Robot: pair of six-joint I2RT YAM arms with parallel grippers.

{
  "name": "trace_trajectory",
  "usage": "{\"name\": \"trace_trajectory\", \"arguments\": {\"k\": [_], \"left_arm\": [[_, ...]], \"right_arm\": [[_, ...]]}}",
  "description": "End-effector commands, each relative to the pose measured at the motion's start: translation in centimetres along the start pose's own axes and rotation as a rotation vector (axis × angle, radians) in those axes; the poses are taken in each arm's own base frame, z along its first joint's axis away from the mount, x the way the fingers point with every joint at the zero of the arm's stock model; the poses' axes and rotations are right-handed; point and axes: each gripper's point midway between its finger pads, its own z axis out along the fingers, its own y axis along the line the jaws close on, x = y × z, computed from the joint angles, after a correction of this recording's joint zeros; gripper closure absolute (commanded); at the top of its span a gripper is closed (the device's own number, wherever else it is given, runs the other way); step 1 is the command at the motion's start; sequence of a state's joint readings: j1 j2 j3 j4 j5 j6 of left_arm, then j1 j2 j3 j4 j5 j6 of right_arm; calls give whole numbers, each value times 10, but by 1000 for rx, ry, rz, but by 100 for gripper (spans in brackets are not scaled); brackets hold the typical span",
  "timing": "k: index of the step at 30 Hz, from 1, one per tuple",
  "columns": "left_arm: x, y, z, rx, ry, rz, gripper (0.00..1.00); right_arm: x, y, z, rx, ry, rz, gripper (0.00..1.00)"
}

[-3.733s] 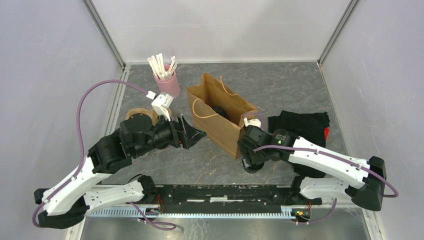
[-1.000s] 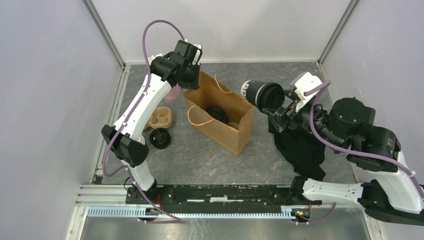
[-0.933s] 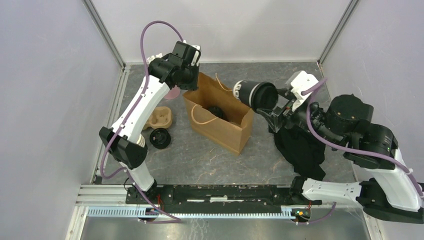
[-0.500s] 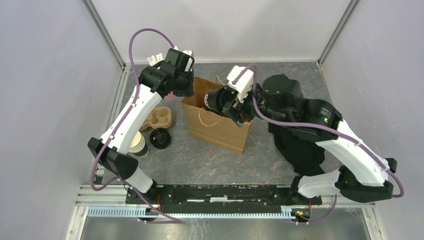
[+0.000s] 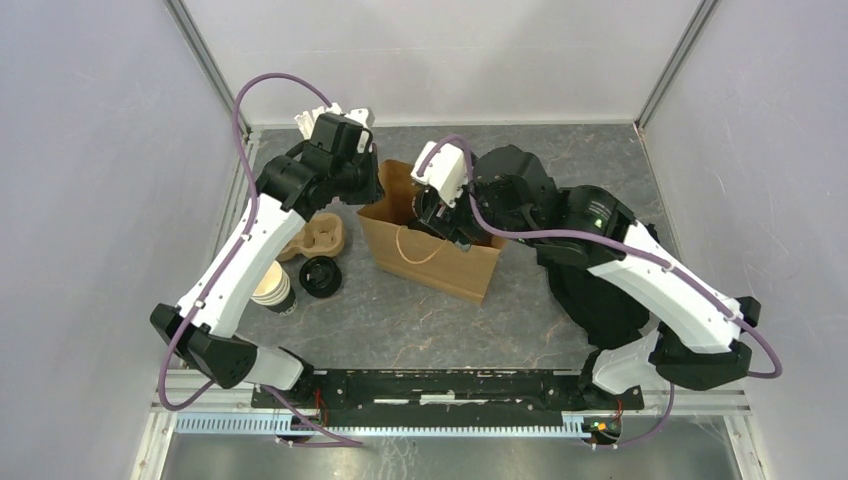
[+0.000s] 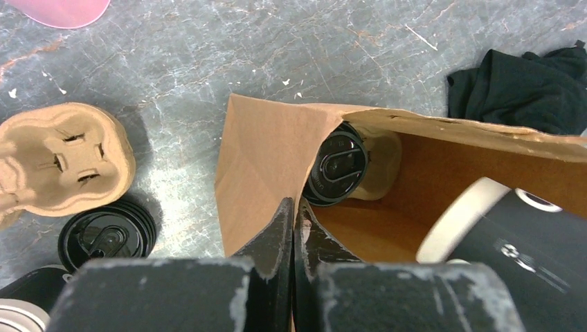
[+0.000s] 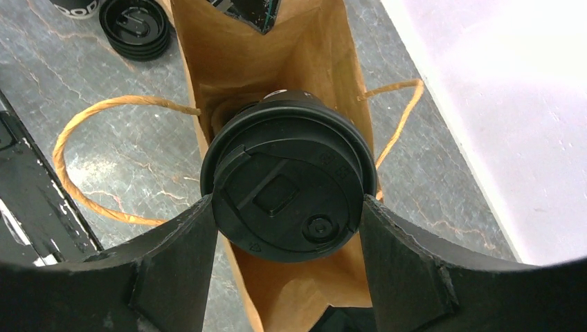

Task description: Pack the takeout coffee

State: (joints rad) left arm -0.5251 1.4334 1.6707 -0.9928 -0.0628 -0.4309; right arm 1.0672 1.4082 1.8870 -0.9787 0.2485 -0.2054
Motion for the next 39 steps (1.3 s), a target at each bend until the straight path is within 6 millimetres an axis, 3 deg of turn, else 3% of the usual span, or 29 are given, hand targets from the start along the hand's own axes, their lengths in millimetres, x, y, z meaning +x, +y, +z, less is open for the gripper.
{"name": "trace_trajectory", "arguments": {"k": [1, 16, 39], "left_arm": [[-16, -16, -14, 90, -109, -64, 98], [-13, -10, -22, 129, -222, -75, 98], [-19, 5, -34, 139, -442, -133, 98]], "right_arm": [[-8, -5, 1, 16, 2, -29, 100], [10, 2, 31, 20, 119, -65, 100], [24, 35, 42, 10, 192, -100, 100]]}}
